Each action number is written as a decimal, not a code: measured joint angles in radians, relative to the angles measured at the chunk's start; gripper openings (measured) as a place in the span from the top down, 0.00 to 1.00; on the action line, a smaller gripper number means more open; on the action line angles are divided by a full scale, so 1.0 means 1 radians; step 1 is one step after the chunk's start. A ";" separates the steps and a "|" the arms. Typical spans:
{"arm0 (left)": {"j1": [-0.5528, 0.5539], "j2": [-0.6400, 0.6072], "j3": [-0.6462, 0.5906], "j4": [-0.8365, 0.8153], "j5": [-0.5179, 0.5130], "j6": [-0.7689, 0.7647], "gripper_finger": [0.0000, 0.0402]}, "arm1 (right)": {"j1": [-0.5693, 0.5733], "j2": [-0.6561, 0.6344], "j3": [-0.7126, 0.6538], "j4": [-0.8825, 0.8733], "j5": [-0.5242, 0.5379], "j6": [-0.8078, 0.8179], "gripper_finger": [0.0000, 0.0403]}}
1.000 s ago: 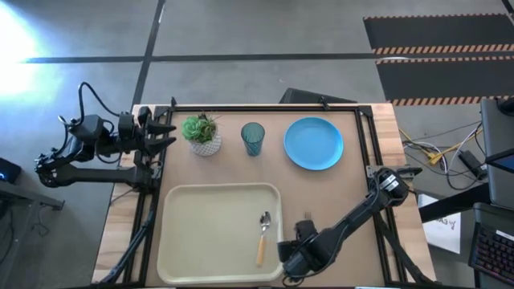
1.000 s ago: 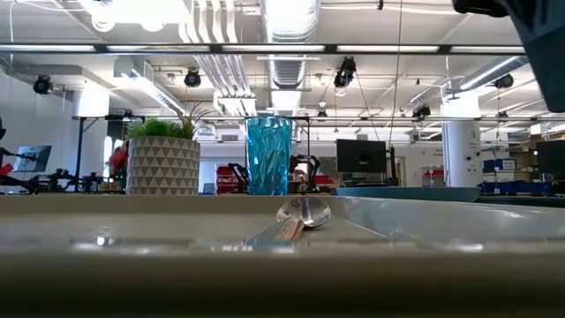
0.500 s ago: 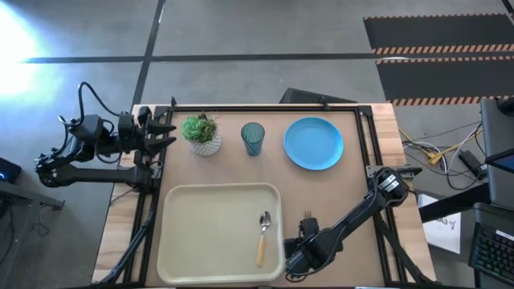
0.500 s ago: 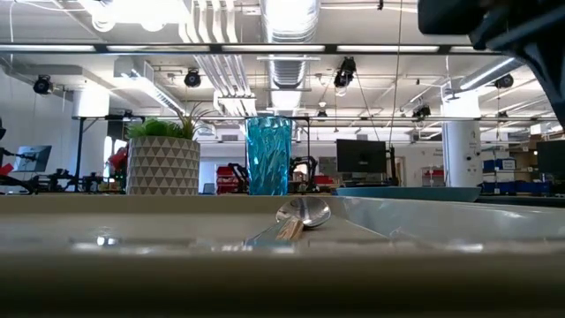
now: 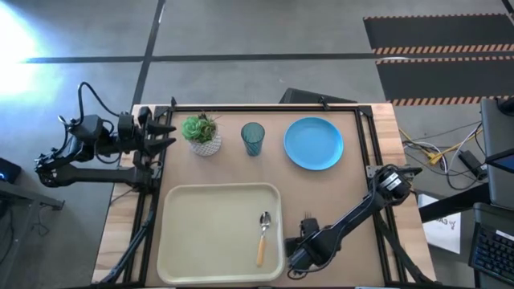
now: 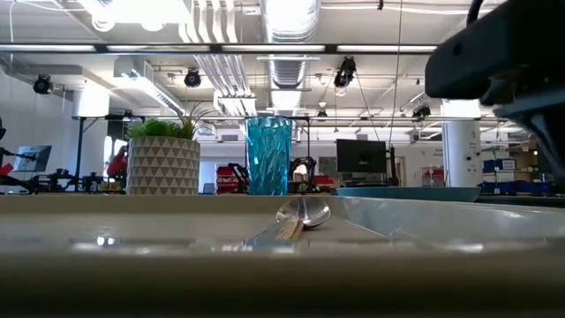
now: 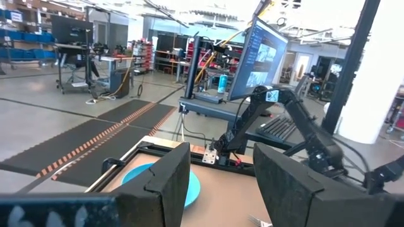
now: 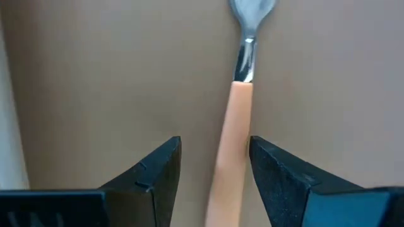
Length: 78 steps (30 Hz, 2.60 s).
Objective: Pick and place plate/cup/fork/spoon on tray
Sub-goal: Put the light pink fork on the left side of the orange spoon on the gray tray
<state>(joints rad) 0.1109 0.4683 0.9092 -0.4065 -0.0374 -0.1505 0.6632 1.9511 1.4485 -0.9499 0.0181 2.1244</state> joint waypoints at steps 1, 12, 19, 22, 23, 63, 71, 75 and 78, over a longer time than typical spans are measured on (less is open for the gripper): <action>0.000 0.000 0.000 0.000 0.006 0.000 0.61 | 0.000 0.000 -0.013 0.023 0.000 0.001 0.56; 0.000 0.000 0.000 0.002 0.013 -0.001 0.61 | 0.001 -0.007 -0.066 0.079 -0.002 0.004 0.66; 0.000 0.000 0.000 0.002 0.013 0.000 0.61 | 0.002 -0.005 -0.068 0.074 -0.004 0.004 0.91; 0.000 -0.001 0.000 0.002 0.013 0.000 0.61 | 0.002 -0.004 -0.068 0.076 0.003 -0.003 0.91; 0.000 -0.001 0.000 0.001 0.013 0.000 0.61 | 0.002 -0.006 -0.066 0.074 0.003 -0.008 0.91; 0.000 0.000 0.000 -0.007 0.011 0.008 0.61 | -0.223 0.334 0.850 -0.055 0.361 -0.463 0.91; 0.000 -0.004 0.000 -0.028 0.012 0.008 0.61 | -0.207 0.432 0.903 -0.043 0.244 -0.339 0.91; 0.000 -0.006 0.000 -0.067 0.012 0.003 0.61 | -0.191 0.438 0.903 -0.057 0.235 -0.283 0.91; 0.000 -0.007 0.000 -0.066 0.012 0.003 0.61 | -0.186 0.438 0.903 -0.109 0.235 -0.252 0.91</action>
<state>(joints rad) 0.1108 0.4616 0.9096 -0.4726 -0.0257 -0.1478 0.4776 2.3886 2.3512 -1.0587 0.2535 1.8723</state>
